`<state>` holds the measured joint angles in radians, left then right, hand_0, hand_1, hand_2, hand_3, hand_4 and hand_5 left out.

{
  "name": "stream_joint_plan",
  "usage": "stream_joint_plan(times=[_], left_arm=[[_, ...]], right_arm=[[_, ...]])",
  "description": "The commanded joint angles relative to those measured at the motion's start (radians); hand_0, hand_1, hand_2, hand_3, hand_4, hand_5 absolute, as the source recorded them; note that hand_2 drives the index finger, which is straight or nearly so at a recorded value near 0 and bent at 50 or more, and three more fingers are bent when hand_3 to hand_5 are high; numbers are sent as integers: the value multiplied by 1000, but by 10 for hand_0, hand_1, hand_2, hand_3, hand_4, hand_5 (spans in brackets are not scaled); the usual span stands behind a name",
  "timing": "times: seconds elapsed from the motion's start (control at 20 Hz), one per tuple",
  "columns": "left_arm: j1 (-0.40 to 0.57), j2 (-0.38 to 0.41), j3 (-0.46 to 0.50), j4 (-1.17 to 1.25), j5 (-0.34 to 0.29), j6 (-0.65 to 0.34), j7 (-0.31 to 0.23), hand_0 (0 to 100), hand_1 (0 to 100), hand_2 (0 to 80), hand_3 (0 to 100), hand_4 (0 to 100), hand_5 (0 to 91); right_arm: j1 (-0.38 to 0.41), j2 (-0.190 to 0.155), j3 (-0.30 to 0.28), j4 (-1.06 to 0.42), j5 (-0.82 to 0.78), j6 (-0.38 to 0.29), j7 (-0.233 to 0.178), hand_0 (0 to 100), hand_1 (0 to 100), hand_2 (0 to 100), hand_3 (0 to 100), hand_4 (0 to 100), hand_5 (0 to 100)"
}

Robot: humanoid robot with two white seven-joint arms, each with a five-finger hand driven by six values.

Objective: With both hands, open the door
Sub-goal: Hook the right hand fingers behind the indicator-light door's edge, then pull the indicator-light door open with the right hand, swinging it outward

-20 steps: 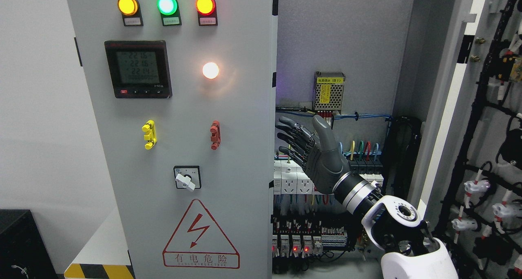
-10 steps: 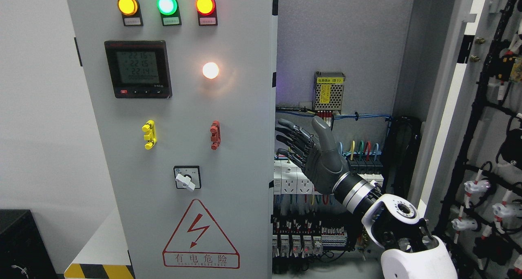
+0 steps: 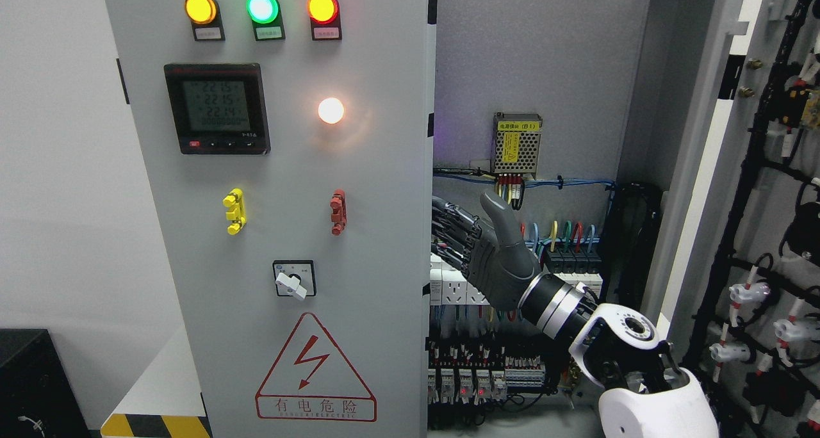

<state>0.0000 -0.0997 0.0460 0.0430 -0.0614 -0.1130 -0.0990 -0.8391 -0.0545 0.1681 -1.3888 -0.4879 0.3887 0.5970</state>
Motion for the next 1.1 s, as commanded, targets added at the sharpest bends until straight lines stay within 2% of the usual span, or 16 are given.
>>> stream_joint_plan(times=[0.0, 0.4, 0.6, 1.05], left_arm=[[29, 0, 0, 0, 0, 1, -1, 0, 0, 0, 0, 0, 0], [29, 0, 0, 0, 0, -1, -1, 0, 0, 0, 0, 0, 0], [29, 0, 0, 0, 0, -1, -1, 0, 0, 0, 0, 0, 0], [29, 0, 0, 0, 0, -1, -1, 0, 0, 0, 0, 0, 0]], right_arm=[[-17, -1, -4, 16, 0, 1, 34, 0, 0, 0, 0, 0, 0], [-25, -1, -4, 4, -5, 24, 38, 0, 0, 0, 0, 0, 0], [-17, -1, -4, -10, -8, 27, 99, 0, 0, 0, 0, 0, 0], [0, -1, -2, -58, -11, 25, 107, 0, 0, 0, 0, 0, 0]])
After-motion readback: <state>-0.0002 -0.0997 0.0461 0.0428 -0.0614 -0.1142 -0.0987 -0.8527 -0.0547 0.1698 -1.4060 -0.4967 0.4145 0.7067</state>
